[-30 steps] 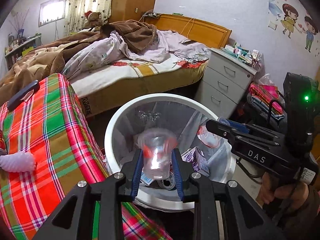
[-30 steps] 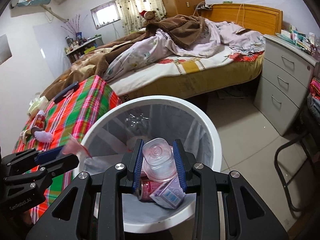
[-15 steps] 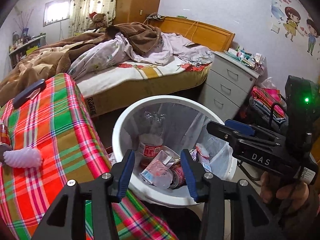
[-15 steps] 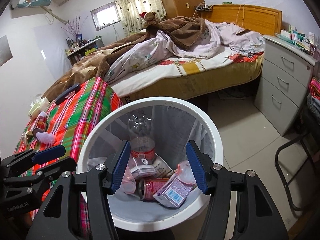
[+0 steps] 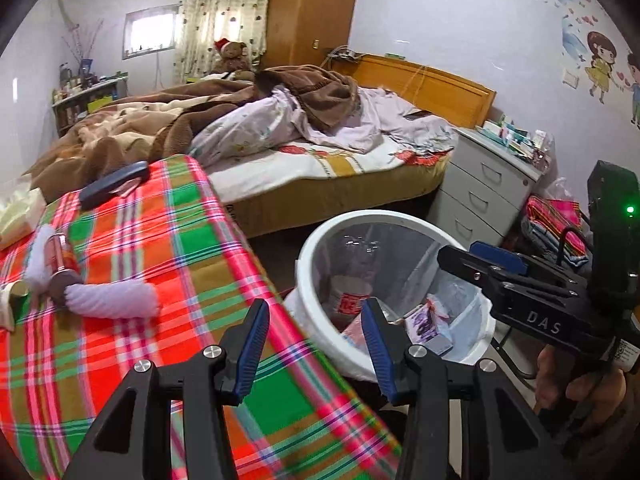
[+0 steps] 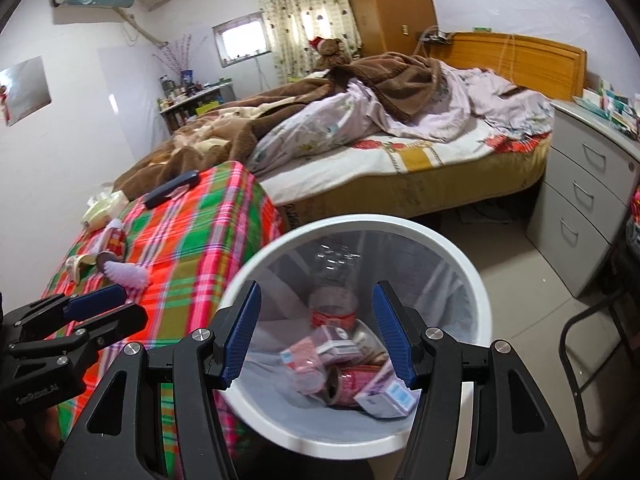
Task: Collect trash
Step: 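Move both tools back over the bed toward the paper cup and foam sleeve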
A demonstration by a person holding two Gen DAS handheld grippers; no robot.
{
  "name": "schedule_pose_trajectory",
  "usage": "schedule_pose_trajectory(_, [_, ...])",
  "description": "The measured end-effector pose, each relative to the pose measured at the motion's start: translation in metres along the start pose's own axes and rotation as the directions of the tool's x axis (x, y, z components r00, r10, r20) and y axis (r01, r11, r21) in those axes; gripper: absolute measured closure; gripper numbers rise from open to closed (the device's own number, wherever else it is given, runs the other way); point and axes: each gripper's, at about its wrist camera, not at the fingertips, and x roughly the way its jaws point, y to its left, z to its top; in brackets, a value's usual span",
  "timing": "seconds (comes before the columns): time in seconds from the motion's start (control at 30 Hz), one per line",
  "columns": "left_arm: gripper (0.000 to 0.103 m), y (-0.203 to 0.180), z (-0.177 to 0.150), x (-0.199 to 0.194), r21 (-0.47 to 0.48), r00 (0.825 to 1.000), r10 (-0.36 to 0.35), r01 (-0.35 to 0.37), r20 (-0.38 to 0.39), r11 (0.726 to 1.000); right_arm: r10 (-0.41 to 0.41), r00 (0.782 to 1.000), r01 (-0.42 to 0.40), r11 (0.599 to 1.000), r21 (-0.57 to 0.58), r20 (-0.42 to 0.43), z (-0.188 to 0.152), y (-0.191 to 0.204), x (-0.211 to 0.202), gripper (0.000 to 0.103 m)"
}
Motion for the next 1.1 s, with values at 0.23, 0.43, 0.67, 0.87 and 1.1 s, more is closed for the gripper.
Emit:
schedule_pose_trajectory(0.23, [0.055,0.027,-0.004,-0.026,-0.038,0.998,0.053,-0.051,0.039,0.998,0.042,0.999,-0.041,0.998,-0.046,0.019,0.003,0.026,-0.002,0.043])
schedule_pose_trajectory(0.43, [0.055,0.058,-0.008,-0.044,-0.079,0.993,0.107,-0.103,0.056,0.992,0.085,0.996,-0.084,0.992,-0.093,0.014,0.005,0.054,0.003,0.043])
schedule_pose_trajectory(0.67, [0.055,0.099,-0.016,-0.064,-0.146,0.982,0.178,-0.167,0.067,0.975,0.148,0.989,-0.147,0.977,-0.153,-0.004,0.008,0.088,0.012,0.043])
schedule_pose_trajectory(0.87, [0.052,0.144,-0.024,-0.083,-0.224,0.965,0.254,-0.233,0.067,0.946,0.205,0.978,-0.207,0.956,-0.21,-0.03,0.011,0.118,0.022,0.043])
schedule_pose_trajectory(1.1, [0.051,0.197,-0.033,-0.097,-0.306,0.942,0.332,-0.302,0.05,0.903,0.247,0.965,-0.262,0.923,-0.281,-0.091,0.011,0.152,0.041,0.043])
